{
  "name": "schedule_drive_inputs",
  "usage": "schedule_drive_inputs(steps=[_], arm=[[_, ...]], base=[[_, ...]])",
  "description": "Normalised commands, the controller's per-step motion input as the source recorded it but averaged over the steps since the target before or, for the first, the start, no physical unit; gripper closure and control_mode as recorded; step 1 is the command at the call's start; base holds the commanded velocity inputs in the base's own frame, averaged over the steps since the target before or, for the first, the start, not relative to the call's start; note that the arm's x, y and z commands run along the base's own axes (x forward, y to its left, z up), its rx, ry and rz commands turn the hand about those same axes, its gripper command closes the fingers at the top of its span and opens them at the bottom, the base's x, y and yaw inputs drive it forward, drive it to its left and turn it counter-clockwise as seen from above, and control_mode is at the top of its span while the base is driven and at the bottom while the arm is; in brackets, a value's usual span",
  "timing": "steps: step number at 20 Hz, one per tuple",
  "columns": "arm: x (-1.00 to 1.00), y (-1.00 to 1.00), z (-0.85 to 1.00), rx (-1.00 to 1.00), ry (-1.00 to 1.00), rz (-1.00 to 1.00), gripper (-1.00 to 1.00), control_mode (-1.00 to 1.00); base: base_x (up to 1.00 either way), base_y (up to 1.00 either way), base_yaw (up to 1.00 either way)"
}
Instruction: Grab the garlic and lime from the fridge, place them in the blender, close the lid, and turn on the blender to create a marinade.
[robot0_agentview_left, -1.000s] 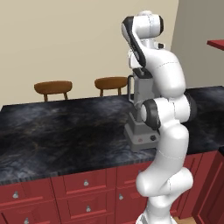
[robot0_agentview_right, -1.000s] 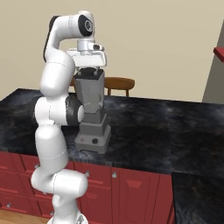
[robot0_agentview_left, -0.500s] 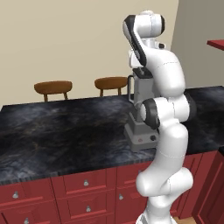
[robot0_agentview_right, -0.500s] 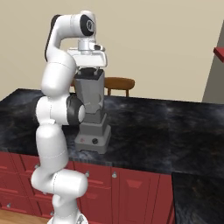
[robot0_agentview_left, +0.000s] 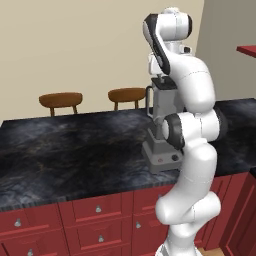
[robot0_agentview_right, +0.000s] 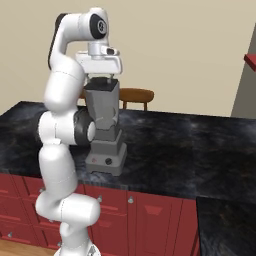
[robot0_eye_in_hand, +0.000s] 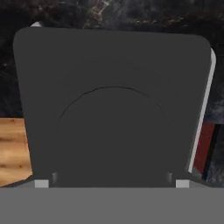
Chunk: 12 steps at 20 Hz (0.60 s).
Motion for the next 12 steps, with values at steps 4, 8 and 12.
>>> schedule_drive_inputs(steps=[4, 8, 12], arm=[[-0.35, 0.0, 0.02, 0.0, -0.16, 0.0, -1.0, -1.0], [-0.57, 0.0, 0.0, 0.0, -0.16, 0.0, -1.0, -1.0], [-0.94, 0.0, 0.0, 0.0, -0.15, 0.0, -1.0, -1.0]], base=[[0.0, 0.0, 0.0], [0.0, 0.0, 0.0], [0.0, 0.0, 0.0]])
